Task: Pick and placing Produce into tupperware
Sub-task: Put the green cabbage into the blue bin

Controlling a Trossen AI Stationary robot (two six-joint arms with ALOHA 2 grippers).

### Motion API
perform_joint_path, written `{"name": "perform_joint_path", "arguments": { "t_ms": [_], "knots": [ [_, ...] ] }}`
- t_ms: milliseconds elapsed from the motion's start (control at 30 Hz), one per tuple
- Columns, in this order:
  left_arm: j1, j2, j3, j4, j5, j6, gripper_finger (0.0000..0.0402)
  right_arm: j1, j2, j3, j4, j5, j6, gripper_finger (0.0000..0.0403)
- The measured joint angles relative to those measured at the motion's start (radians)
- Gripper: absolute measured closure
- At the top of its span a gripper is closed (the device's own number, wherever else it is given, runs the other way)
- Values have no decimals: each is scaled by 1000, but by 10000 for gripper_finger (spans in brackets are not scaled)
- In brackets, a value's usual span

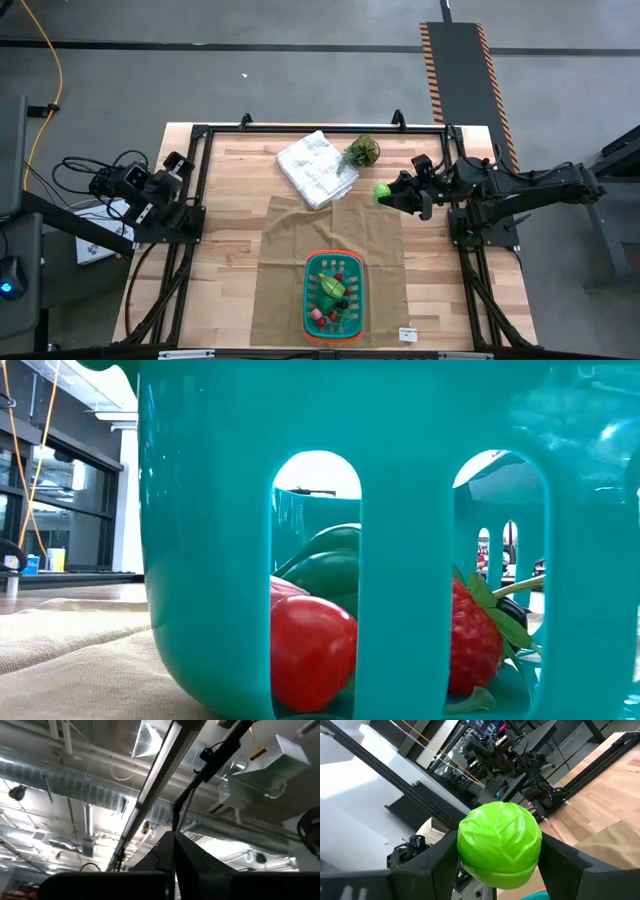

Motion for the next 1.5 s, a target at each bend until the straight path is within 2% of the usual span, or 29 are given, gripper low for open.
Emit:
{"name": "perform_joint_path", "arguments": {
  "t_ms": [400, 600, 700, 833, 1033, 1300, 1500],
  "knots": [
    [0, 0, 0, -59, -41, 15, 401, 0, 8, 0, 0, -7, 64, 187],
    [3, 0, 0, -83, -44, 15, 401, 0, 71, -1, 96, -36, 83, 187],
    [41, 0, -2, -86, -40, -1, 401, 0, 121, -1, 131, -62, 104, 187],
    [146, 0, -41, -67, 11, -95, 401, 1, 181, -1, 179, -94, 131, 187],
    [394, 0, -172, 34, 114, -388, 401, 38, 245, 3, 251, -94, 158, 187],
    [745, 0, -167, 51, 368, -663, 401, 82, 308, 185, 77, -42, 61, 187],
    [884, 1, -167, -61, 415, -697, 401, 81, 338, 322, -40, -32, -13, 187]
  ]
}}
